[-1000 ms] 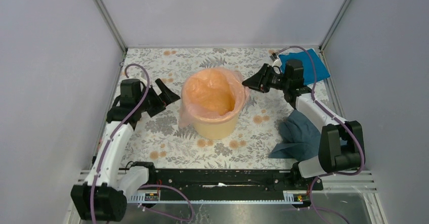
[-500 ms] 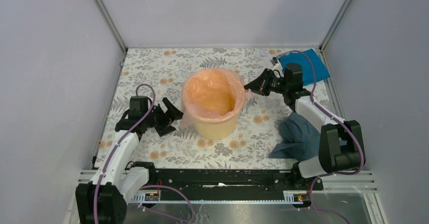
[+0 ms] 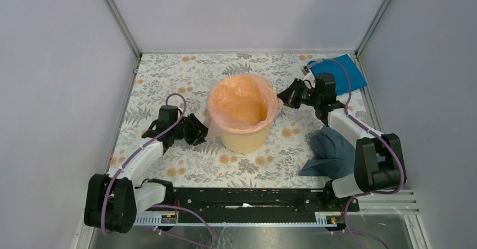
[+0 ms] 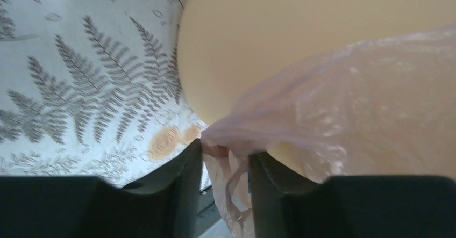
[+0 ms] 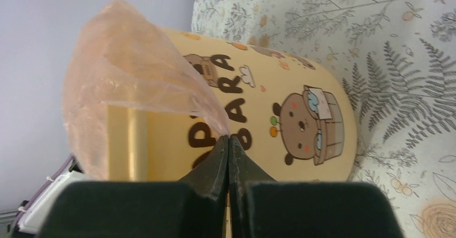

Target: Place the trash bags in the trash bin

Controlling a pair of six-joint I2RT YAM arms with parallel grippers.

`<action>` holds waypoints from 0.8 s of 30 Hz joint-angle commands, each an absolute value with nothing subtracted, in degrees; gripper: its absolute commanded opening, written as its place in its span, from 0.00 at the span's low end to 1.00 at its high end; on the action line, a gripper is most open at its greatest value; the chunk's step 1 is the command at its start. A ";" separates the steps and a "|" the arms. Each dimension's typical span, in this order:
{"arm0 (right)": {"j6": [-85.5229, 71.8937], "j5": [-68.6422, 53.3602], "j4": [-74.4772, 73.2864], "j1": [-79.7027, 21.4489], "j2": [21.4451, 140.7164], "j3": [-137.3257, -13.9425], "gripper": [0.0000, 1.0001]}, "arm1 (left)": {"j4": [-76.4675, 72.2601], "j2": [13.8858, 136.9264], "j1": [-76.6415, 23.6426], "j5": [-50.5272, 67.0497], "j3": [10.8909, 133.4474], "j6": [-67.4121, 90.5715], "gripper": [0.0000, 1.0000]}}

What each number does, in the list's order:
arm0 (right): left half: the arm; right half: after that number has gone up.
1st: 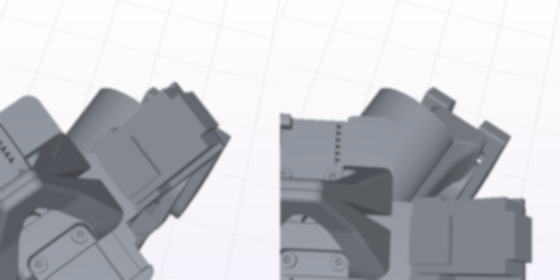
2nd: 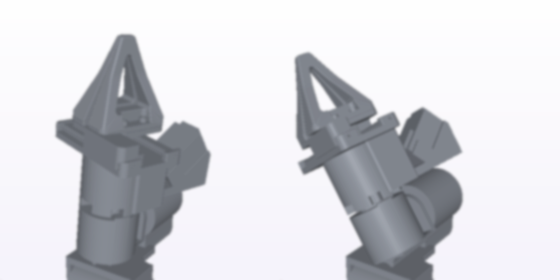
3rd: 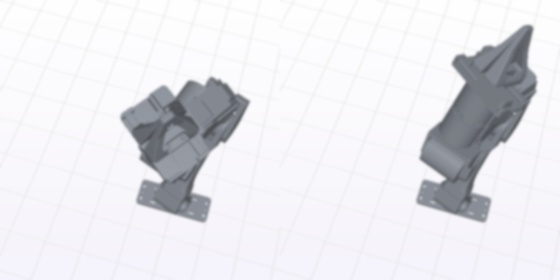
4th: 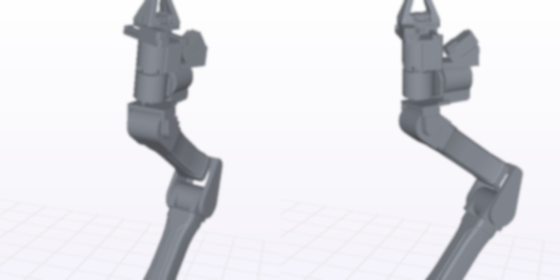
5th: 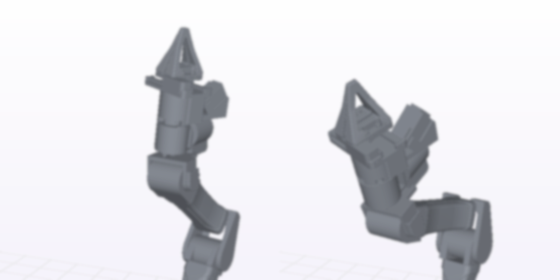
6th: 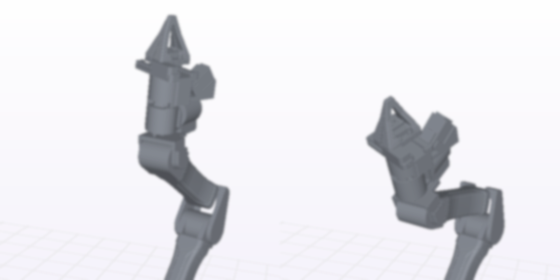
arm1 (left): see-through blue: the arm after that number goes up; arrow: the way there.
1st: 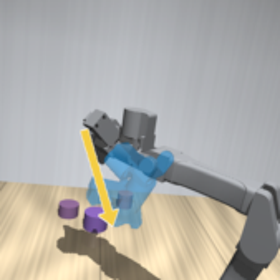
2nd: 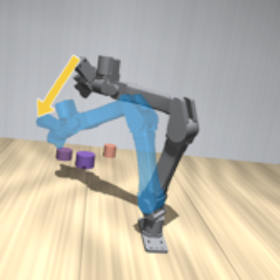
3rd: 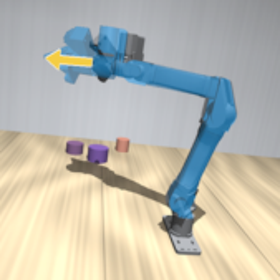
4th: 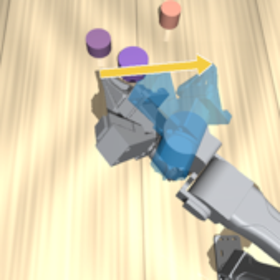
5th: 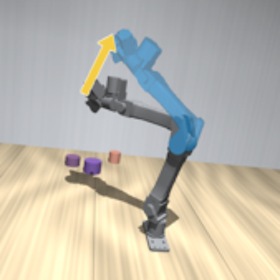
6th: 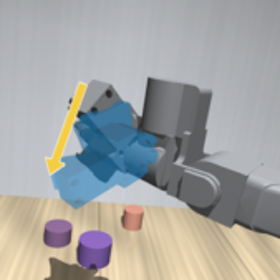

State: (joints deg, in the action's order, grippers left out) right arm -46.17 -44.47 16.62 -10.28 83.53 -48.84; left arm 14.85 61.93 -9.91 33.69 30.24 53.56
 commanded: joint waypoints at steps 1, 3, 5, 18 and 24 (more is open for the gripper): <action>-42.50 -41.46 16.55 -10.37 82.83 -46.49 0.00 | 9.33 64.29 -10.01 30.40 29.80 53.39 0.28; -41.37 -40.11 16.20 -10.37 82.51 -44.58 0.00 | 8.44 65.92 -10.01 30.42 29.95 53.31 0.17; -40.28 -39.16 16.00 -10.37 82.12 -43.00 0.00 | 8.21 67.09 -10.02 30.23 30.41 53.03 0.09; -33.95 -34.79 14.30 -14.23 88.00 -41.43 0.00 | 8.62 75.44 -11.58 25.87 34.18 49.90 0.00; -29.58 -28.87 6.49 -14.50 87.01 -44.22 0.06 | 11.49 75.13 -11.60 23.22 35.17 48.19 0.02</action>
